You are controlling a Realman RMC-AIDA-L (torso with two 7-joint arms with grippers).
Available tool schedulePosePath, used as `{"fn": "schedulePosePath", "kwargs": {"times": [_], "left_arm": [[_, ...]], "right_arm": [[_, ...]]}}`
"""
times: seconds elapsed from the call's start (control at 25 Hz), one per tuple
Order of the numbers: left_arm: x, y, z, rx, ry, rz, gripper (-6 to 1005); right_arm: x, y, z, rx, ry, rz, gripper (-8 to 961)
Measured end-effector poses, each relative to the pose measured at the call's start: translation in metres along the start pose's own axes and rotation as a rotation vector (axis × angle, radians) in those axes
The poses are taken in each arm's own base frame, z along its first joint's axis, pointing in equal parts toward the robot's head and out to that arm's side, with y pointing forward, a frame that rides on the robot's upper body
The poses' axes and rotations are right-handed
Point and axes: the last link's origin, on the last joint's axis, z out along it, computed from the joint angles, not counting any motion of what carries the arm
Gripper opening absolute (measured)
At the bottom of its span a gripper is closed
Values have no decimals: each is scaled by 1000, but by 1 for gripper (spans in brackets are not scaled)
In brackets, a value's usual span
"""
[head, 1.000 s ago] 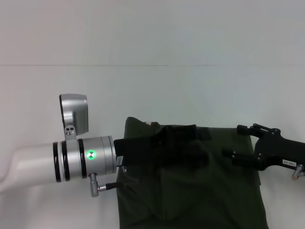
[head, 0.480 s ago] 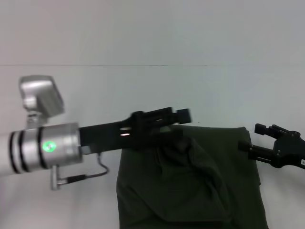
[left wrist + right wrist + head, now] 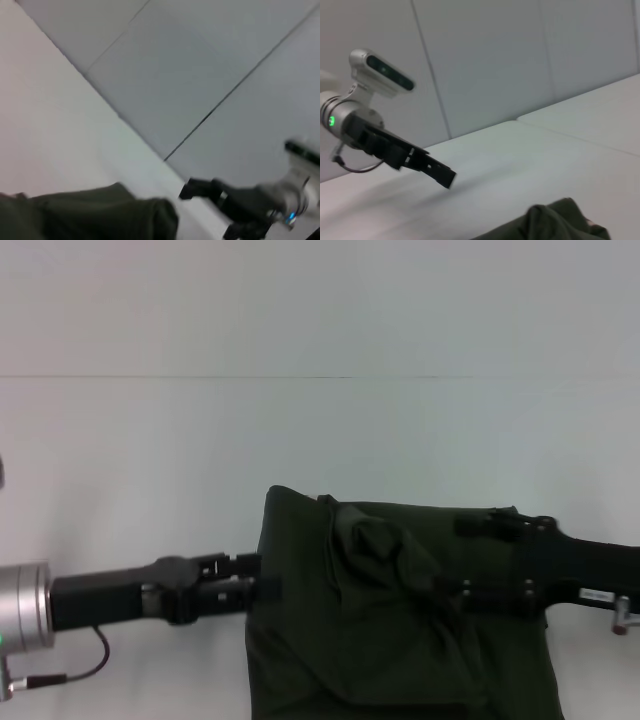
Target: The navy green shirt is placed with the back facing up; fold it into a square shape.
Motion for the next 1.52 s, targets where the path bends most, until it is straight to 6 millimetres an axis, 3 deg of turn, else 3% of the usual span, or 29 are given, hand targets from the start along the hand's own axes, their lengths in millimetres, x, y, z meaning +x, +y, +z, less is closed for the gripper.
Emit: {"fn": "schedulePosePath", "kwargs": {"times": [0.08, 0.44, 0.84, 1.16, 1.52], "left_arm": [[-8, -2, -1, 25, -3, 41, 830], [-35, -7, -14, 116, 24, 148, 827], [-39, -7, -12, 120, 25, 137, 827], [-40, -7, -11, 119, 27, 141, 828], [-41, -6, -11, 118, 31, 147, 828]], "right_arm": [[-6, -4, 18, -19, 38, -30, 886], [-19, -15, 57, -20, 106, -89, 885], [-20, -17, 78, -26, 166, -117, 869], [-20, -17, 77, -13, 152, -84, 617], [-15, -26, 64, 70, 106, 51, 244]]}}
